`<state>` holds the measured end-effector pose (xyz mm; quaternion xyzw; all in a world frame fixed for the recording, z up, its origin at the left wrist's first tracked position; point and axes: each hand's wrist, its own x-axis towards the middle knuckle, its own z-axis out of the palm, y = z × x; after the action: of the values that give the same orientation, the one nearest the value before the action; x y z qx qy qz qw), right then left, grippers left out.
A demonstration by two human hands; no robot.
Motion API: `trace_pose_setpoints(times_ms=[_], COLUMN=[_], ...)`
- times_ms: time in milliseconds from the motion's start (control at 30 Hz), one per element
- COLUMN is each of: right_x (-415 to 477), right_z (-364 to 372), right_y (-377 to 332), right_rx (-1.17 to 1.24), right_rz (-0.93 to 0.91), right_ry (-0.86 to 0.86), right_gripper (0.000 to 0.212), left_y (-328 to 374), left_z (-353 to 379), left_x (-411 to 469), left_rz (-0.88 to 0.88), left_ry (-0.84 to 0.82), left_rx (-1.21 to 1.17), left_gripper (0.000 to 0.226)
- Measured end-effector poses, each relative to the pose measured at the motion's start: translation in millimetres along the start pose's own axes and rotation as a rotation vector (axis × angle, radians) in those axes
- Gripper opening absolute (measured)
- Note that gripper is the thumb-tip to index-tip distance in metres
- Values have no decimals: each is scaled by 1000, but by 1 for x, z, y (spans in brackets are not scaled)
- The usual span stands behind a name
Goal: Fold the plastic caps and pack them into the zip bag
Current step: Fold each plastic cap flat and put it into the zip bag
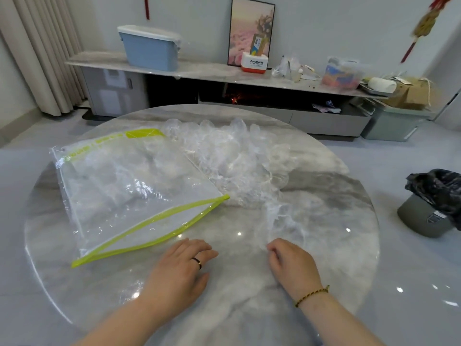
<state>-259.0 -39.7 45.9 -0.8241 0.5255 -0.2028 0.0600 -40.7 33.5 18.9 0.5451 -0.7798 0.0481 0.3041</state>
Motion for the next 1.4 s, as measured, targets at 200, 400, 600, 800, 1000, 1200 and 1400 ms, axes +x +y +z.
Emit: trace_pose_setpoints(times_ms=[200, 400, 600, 800, 1000, 1200, 1400], right_x=[-31, -32, 15, 23, 24, 31, 33], right_z=[17, 13, -12, -4, 1, -12, -13], right_y=[-32, -30, -11, -13, -26, -24, -22], right_rx=[340, 413, 522, 508, 629, 965, 1301], right_rz=[-382, -413, 477, 527, 421, 599, 747], right_ry=[-134, 19, -201, -421, -265, 23, -46], right_gripper=[16, 11, 35, 43, 16, 20, 26], left_y=[6, 3, 8, 10, 4, 11, 1], left_z=[9, 10, 1, -3, -5, -29, -30], left_x=[5, 12, 14, 12, 3, 14, 25], left_rz=[64, 159, 115, 43, -70, -587, -940], left_ry=[-42, 66, 105, 15, -82, -95, 26], left_rx=[78, 114, 5, -120, -343, -949, -1381], left_gripper=[61, 51, 31, 57, 45, 53, 26])
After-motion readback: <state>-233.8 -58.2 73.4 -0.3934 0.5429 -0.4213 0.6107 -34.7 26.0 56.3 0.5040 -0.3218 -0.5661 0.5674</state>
